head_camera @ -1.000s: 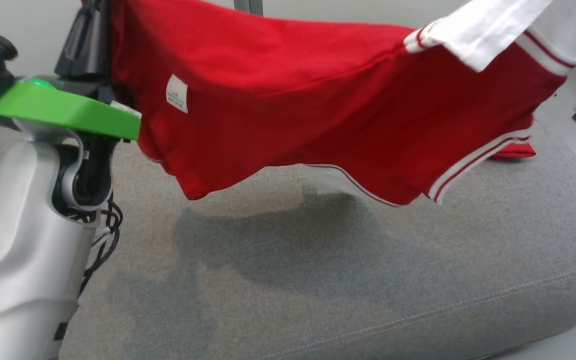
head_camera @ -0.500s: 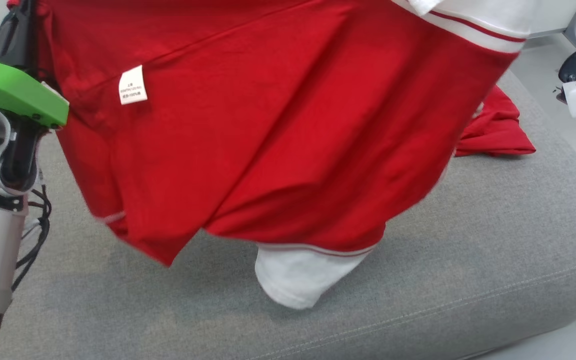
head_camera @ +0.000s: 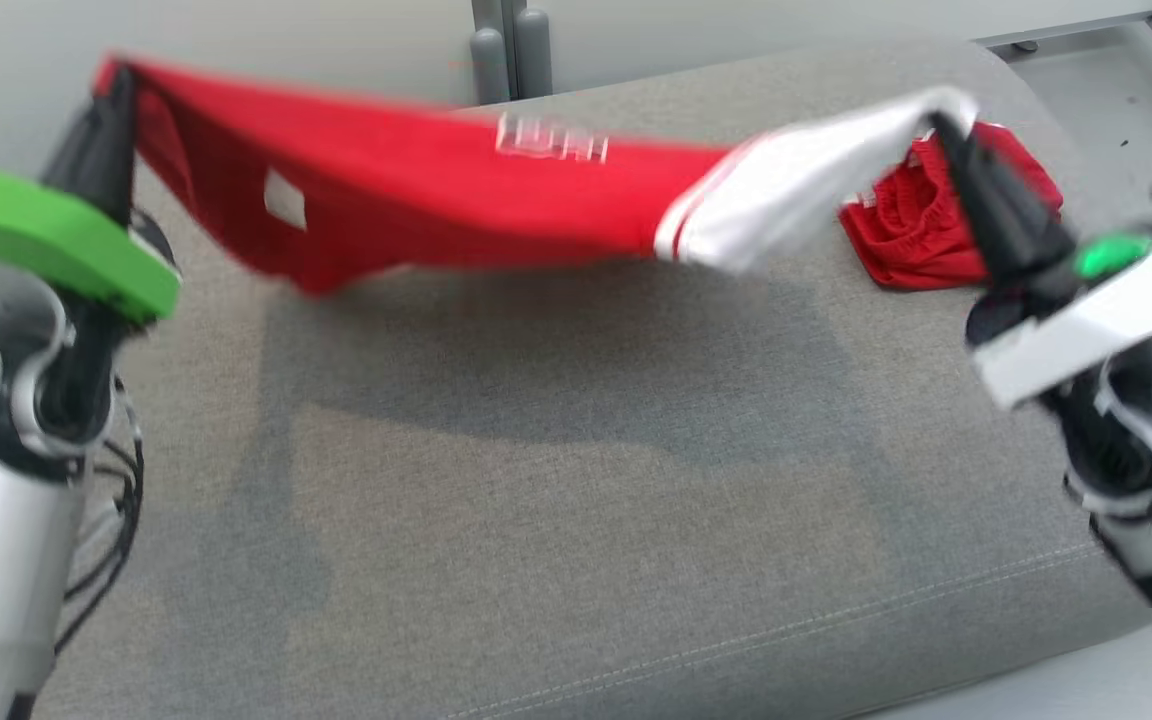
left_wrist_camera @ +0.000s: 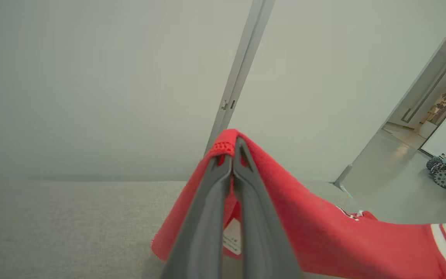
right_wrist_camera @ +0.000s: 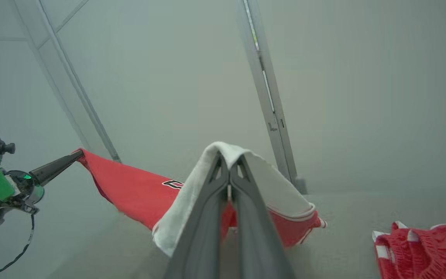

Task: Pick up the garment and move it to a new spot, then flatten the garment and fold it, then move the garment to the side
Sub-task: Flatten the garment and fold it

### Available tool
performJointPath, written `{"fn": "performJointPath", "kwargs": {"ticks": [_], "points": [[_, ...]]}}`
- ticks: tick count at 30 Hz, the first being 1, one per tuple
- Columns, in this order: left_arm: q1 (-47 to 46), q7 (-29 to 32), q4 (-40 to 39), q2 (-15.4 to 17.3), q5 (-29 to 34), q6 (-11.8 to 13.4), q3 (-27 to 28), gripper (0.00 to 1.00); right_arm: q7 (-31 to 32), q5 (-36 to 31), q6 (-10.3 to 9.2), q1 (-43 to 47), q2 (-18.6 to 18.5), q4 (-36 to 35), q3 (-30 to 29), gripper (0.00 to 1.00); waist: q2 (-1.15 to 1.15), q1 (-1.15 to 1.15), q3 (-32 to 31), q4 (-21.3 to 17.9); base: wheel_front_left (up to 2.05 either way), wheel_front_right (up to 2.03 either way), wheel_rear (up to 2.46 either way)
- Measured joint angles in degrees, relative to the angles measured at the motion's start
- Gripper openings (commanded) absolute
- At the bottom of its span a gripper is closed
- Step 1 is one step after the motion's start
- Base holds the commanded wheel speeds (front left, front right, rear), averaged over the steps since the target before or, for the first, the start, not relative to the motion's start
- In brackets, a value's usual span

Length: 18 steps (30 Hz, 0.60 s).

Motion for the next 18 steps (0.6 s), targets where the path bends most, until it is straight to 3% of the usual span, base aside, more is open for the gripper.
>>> {"fn": "performJointPath", "kwargs": {"ticks": [5, 11, 18], "points": [[5.5, 3.3, -4.3, 1.5, -1.8, 0.0, -0.5, 0.00, 0.3, 2.0, 0.02, 6.3, 0.1, -0.4, 1.0, 0.00, 0.00, 0.00, 0.9, 0.3, 0.00, 0.00, 0.00], [7.3, 6.8, -6.5, 2.9, -3.2, 0.0, -1.3, 0.00, -1.0, 2.8, 0.03, 6.4, 0.4, -0.7, -1.2, 0.00, 0.00, 0.00, 1.7, 0.3, 0.00, 0.00, 0.00], [7.1, 10.1, -0.2, 3.6, -2.3, 0.6, -3.4, 0.00, 3.1, 3.6, 0.42, 0.2, 1.9, 9.1, 1.0, 0.00, 0.00, 0.00, 3.8, -0.4, 0.00, 0.00, 0.00]]}}
